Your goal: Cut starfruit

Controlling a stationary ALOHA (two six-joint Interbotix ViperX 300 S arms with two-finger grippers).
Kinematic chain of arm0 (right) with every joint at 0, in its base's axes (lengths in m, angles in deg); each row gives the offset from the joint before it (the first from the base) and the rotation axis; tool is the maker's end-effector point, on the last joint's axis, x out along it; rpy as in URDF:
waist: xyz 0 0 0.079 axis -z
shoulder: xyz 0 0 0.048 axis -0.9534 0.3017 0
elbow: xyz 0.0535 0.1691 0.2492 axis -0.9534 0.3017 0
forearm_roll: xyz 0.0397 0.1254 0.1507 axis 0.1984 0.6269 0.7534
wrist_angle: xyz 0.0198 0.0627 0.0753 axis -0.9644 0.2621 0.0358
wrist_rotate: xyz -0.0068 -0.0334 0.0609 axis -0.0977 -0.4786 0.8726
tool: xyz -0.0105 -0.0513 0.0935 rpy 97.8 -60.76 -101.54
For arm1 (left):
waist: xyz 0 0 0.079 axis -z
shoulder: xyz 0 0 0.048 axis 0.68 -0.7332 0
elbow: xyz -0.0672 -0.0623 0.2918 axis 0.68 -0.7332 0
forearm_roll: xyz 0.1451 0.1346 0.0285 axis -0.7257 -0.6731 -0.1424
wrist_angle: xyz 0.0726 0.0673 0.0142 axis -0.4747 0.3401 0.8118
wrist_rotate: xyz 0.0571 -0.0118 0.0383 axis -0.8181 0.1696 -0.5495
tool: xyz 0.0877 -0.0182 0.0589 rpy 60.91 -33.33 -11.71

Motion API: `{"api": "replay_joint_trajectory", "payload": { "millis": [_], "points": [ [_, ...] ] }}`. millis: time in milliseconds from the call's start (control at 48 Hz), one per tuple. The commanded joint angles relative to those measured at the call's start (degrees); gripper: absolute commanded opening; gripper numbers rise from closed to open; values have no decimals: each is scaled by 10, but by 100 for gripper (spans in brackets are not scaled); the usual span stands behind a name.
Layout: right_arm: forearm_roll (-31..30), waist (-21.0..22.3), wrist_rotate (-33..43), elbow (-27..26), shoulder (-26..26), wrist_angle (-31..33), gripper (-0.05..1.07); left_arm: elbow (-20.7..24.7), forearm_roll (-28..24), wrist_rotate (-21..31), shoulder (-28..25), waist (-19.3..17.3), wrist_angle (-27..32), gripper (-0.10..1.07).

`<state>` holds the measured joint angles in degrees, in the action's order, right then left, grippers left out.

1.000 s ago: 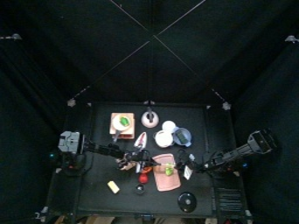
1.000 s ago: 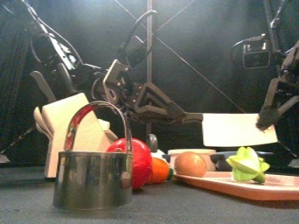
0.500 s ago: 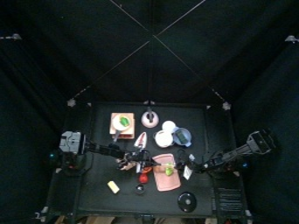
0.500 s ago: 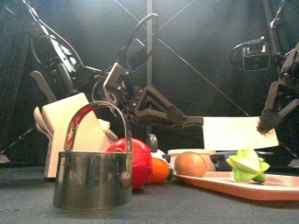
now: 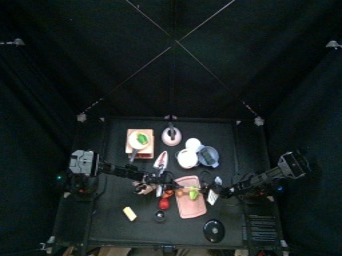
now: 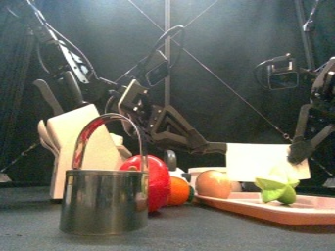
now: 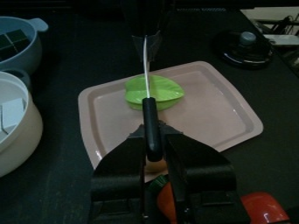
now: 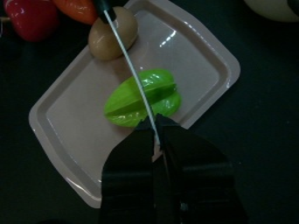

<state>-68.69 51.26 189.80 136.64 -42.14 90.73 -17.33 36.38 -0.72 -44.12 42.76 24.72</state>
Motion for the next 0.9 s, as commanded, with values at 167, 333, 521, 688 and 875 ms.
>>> {"api": "replay_joint_trajectory", "payload": {
  "millis": [167,333,521,688,875],
  "points": [
    [10,-2,9,4,11,-3,25,-2,-2,0,0,2,6,49],
    [10,-2,9,1,20,-7,25,-2,-2,0,-1,2,9,49],
    [11,-2,7,-1,33,-19,25,-4,-4,0,0,2,11,49],
    [10,-2,5,-1,40,-21,25,-7,-7,0,0,2,11,48],
    [10,-1,5,-1,40,-20,25,-7,-7,0,-1,2,11,48]
  ]
}}
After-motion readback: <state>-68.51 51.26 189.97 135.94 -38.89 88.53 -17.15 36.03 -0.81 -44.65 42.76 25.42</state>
